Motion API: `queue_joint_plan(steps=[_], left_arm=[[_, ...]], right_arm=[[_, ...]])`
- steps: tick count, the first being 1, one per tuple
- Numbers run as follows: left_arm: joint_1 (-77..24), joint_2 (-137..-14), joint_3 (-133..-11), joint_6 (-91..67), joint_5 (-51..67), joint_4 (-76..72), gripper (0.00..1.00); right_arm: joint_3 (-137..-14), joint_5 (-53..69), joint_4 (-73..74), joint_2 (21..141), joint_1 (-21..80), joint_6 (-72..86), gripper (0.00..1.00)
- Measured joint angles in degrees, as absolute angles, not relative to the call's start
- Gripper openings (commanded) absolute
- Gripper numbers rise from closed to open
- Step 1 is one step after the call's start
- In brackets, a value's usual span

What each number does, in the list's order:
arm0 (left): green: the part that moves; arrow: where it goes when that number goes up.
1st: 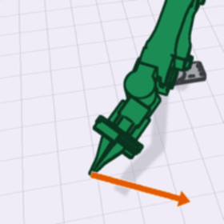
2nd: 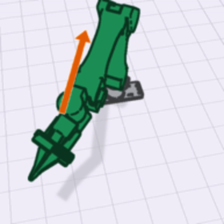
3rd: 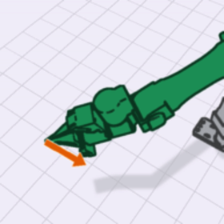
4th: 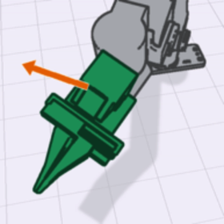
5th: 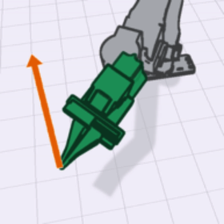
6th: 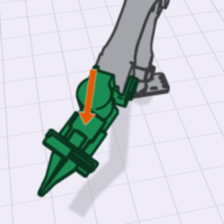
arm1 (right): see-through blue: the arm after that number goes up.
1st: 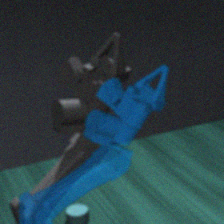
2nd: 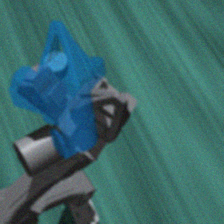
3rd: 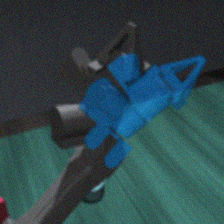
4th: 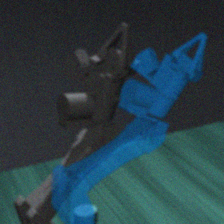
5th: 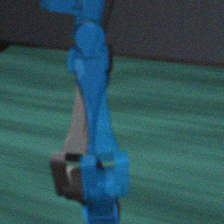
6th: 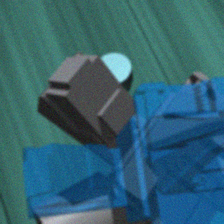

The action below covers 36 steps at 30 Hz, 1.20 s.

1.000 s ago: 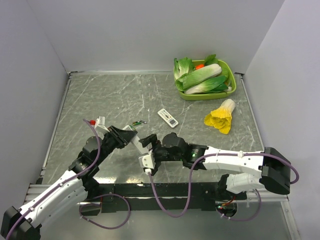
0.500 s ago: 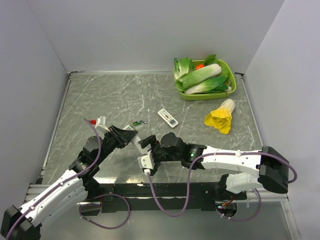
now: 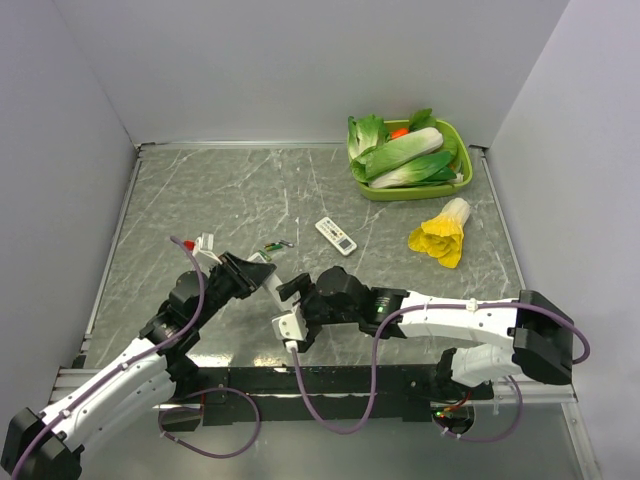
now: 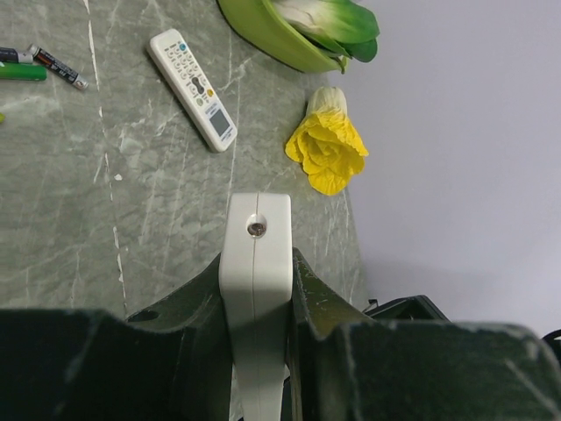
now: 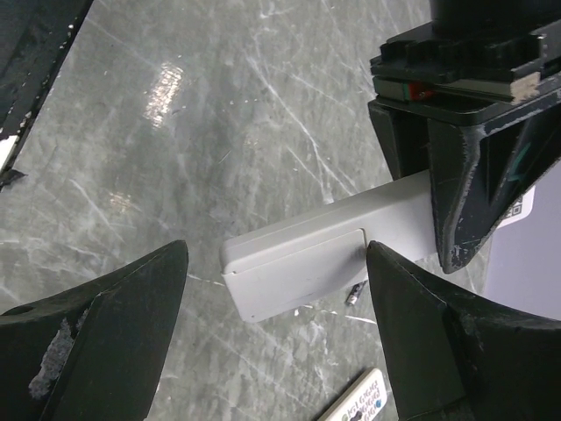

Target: Load the batteries into the remote control

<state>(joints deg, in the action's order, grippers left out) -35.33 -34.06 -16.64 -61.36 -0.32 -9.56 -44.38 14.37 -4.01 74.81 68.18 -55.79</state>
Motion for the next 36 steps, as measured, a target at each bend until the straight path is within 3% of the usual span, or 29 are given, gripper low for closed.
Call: queue_joint_plan(steps=[24,31,36], left_arm=[[-32.64,-32.71,-16.64,-63.9,-2.79,-5.06,0.01],[-31.86,-30.92,-16.16,-62.22,-3.05,-5.23,0.01],[-31.83,-28.08,-14.33,-61.63,-3.42,-9.5,0.01]], right_arm=[[-44.38,13.04,-1.28,76.42,69.3,-56.25,0.77],[-44.38,12.69,-0.82,76.18,69.63,-53.87,0.78],[-42.72,12.67,-1.04,71.4,69.97,-46.98,0.88]])
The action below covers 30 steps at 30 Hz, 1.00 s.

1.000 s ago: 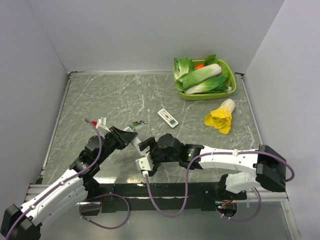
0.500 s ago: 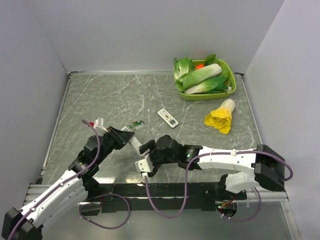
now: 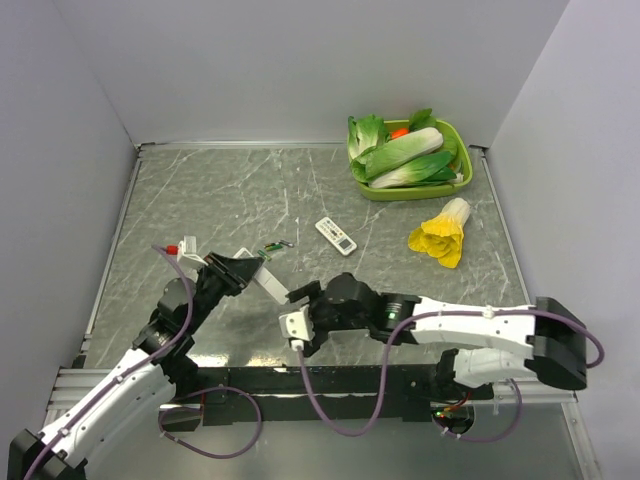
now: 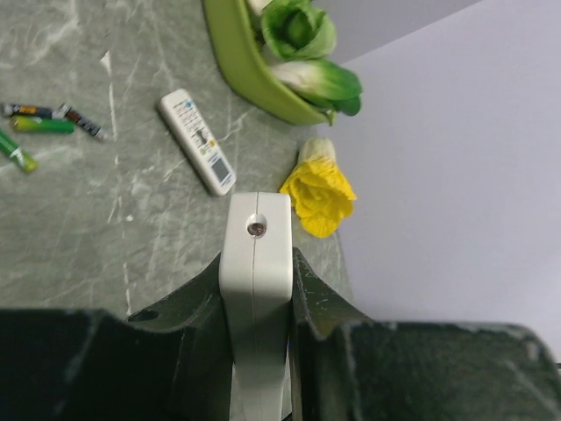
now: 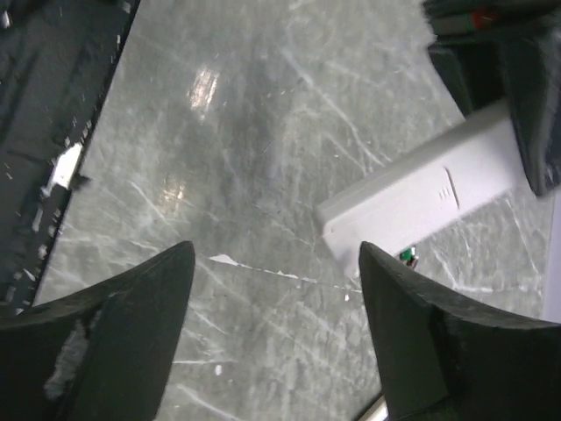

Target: Load the batteries into the remote control

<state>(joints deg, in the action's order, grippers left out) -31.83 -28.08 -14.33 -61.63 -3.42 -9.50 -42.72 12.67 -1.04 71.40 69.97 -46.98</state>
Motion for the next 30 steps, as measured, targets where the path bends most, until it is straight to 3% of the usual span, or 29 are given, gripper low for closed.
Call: queue_joint_plan(steps=[8,30], left_arm=[[-31.79,-28.82,-14.26,-61.23,-2.44,-12.08,0.01],[-31.42,-34.98,-16.21,-63.94,1.83,-11.27,0.01]], right_arm=[[-37.36,11.53,-9.39,63.37,70.26,-45.8,0.94],[-42.11,8.1,-10.7,76.23,70.26,-57.56,0.94]])
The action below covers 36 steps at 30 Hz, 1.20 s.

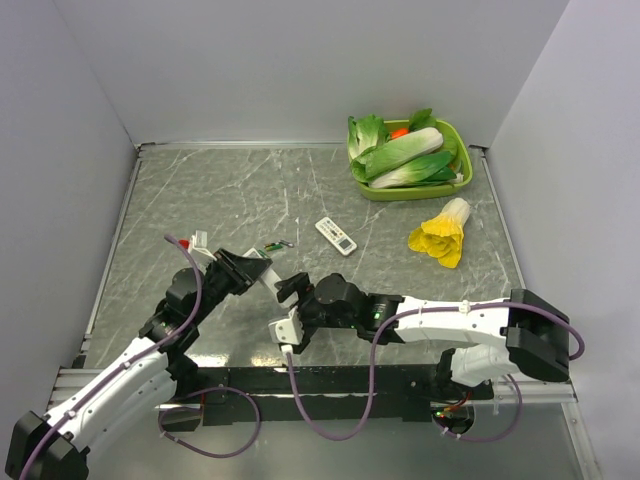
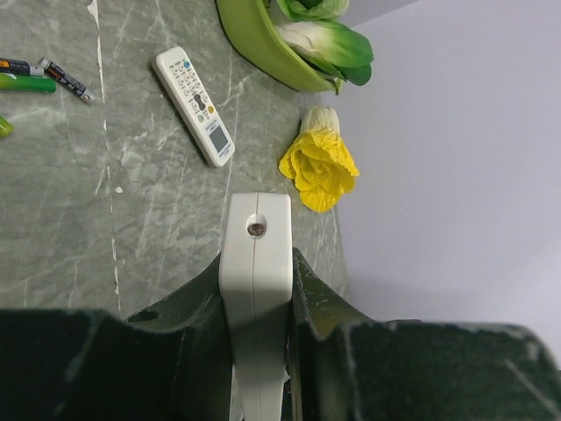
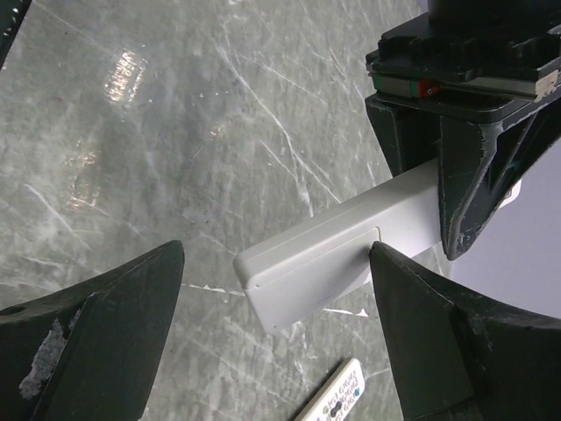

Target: Load the batteries into the remote control

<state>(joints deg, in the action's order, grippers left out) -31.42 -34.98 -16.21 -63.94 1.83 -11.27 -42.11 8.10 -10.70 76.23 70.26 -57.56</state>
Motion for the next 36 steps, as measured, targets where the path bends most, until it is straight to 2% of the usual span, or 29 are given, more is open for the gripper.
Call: queue_joint_plan(steps=[11,20,32,36], left_arm=[[-31.4,-35.51,-16.78,-65.87,1.28,-11.03,0.01],[-31.38,-35.33,-17.54,-67.26,0.12,-6.59,0.01],[-28.91,-35.83,-17.72,-69.49,1.28,-4.4,0.01],[-26.46,-35.14,-17.72,-70.39,1.87,-3.18,0.01]], right_arm=[[-42.11,6.96,-12.93,76.88,70.26,-58.78,0.92],[-42.11,6.79,-12.86,78.24,70.43,-60.25,0.84],[-43.29,3.75,-14.2,81.14,70.89,-62.08,0.59],[-43.57,3.33,-14.55,81.73,70.91,-62.19,0.55]])
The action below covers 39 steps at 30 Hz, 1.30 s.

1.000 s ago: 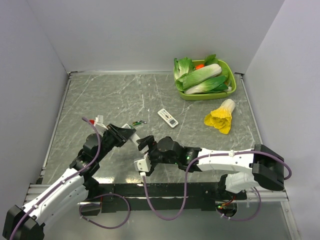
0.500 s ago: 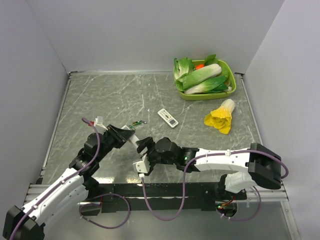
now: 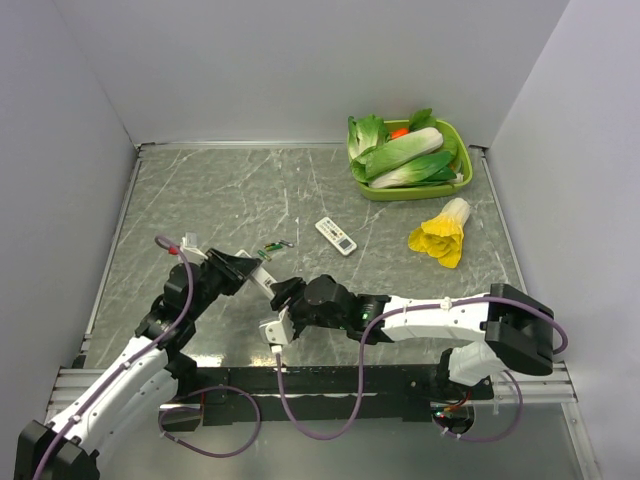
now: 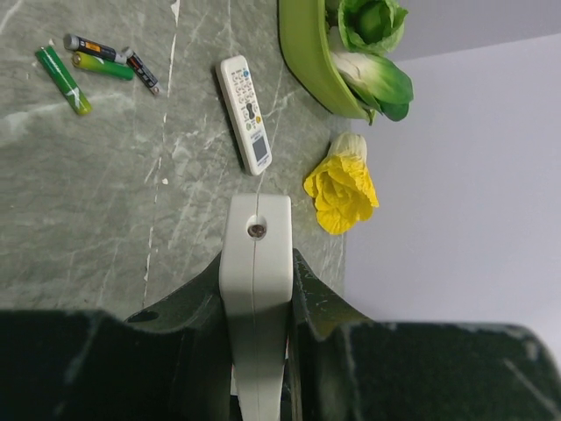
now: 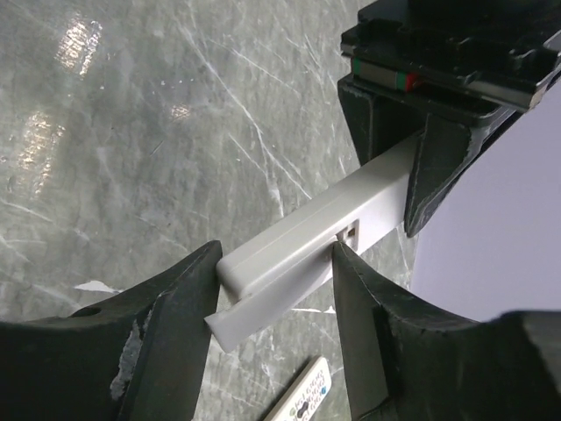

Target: Load the batteries into the remote control

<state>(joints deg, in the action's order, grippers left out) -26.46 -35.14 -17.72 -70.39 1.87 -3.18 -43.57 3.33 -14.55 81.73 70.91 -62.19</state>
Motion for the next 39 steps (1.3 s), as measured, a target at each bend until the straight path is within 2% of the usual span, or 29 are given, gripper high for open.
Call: queue_joint_plan(steps=[4,9,24,33,39], left_arm=[[-23.9,-34.85,-17.72,-70.22,4.16,-2.63,0.01],[-23.16,-34.87,-17.69,-70.24,5.26,-3.01,0.01],[-22.96,-34.0,-13.56,-73.25,6.04,-11.16,0.01],[-23.11,-33.85,-11.38,-75.79,6.17,-16.49,0.01],[-23.11,-32.97,-11.03,-76.12,5.69,-16.69,0.01]], right_arm=[[-43.62,3.42,-14.52,82.02,70.96,-62.13,0.57],[-43.72,3.62,-14.37,82.02,71.0,-61.39,0.69],[-45.08,3.77,-12.75,81.56,71.0,-57.98,0.88],[-45.95,5.21,-9.37,78.72,71.02,-55.72,0.92],[-44.86,5.56,-9.13,71.42,71.83,-54.57,0.92]])
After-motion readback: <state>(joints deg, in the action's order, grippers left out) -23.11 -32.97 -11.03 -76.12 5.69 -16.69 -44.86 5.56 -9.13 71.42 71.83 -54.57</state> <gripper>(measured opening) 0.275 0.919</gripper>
